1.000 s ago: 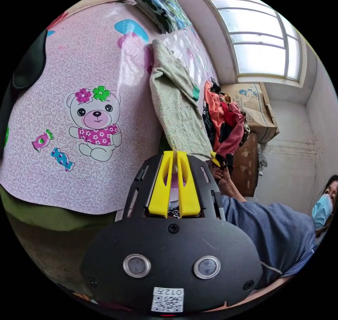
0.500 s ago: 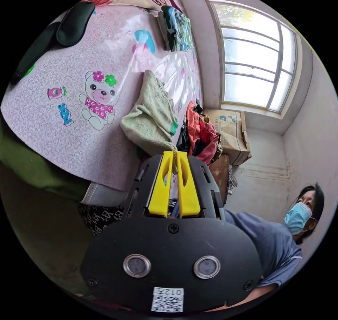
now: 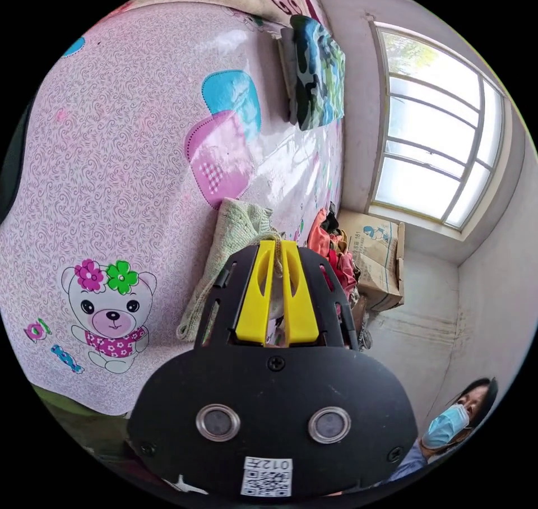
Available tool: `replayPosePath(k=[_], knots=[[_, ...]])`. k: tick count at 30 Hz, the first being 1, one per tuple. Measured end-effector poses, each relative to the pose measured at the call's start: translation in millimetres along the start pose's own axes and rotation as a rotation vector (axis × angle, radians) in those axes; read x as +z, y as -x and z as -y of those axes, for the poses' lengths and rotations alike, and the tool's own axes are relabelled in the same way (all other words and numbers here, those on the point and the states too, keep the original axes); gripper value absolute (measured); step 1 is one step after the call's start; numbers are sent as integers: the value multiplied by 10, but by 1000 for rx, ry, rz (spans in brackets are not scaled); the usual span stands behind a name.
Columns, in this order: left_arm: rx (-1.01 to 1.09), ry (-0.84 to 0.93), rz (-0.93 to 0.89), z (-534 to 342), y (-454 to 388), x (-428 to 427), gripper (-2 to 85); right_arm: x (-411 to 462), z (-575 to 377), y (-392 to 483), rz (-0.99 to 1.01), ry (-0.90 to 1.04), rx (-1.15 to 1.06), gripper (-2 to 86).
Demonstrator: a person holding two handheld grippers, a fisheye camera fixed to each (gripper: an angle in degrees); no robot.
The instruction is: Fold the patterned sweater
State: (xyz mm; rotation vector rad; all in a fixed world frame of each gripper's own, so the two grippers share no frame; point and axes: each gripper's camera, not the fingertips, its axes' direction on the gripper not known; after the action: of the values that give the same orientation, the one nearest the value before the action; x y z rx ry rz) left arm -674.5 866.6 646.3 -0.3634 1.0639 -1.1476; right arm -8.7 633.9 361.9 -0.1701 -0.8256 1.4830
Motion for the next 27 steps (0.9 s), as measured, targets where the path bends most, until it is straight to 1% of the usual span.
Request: replayPosePath(k=[2, 5, 7, 9, 11, 12, 13, 14, 16, 17, 19, 20, 21, 23, 24, 25, 27], knots=[[-49, -16, -29, 58, 66, 102, 28, 203, 110, -32, 0, 4, 24, 20], [-74, -42, -171, 68, 123, 258, 54, 461, 195, -52, 21, 3, 52, 29], [3, -134, -311, -17, 40, 227, 61, 596, 182, 43, 36, 1, 12, 45], [72, -159, -378, -85, -53, 182, 56, 623, 126, 148, 18, -34, -15, 55], [155, -178, -327, -199, -219, 134, 45, 574, 21, 301, -68, -106, -48, 55], [215, -169, -235, -292, -368, 142, 36, 528, -87, 459, -178, -180, -83, 51], [278, -159, -98, -408, -542, 196, 28, 538, -217, 695, -277, -231, -182, 38], [316, -149, -21, -469, -638, 246, 24, 588, -279, 823, -317, -232, -240, 31], [480, -92, 275, -706, -1002, 604, 14, 1060, -512, 1288, -411, -139, -457, 13], [519, -81, 338, -761, -1077, 724, 13, 1226, -569, 1396, -434, -104, -510, 10], [671, -15, 545, -931, -1311, 1279, 8, 1914, -758, 1755, -546, 0, -692, 4], [693, -9, 600, -959, -1351, 1413, 8, 2071, -781, 1819, -571, 16, -717, 4], [725, -6, 694, -996, -1418, 1654, 6, 2357, -801, 1920, -618, 38, -761, 2], [756, -10, 845, -1008, -1486, 1962, 5, 2720, -781, 2000, -753, 40, -797, 1], [761, -18, 956, -996, -1509, 2128, 4, 2925, -739, 2012, -850, 41, -803, 0], [770, 6, 1003, -977, -1515, 2273, 3, 3102, -686, 1999, -902, 74, -807, 0], [799, 40, 1032, -975, -1537, 2442, 2, 3253, -637, 2025, -898, 96, -821, -1]])
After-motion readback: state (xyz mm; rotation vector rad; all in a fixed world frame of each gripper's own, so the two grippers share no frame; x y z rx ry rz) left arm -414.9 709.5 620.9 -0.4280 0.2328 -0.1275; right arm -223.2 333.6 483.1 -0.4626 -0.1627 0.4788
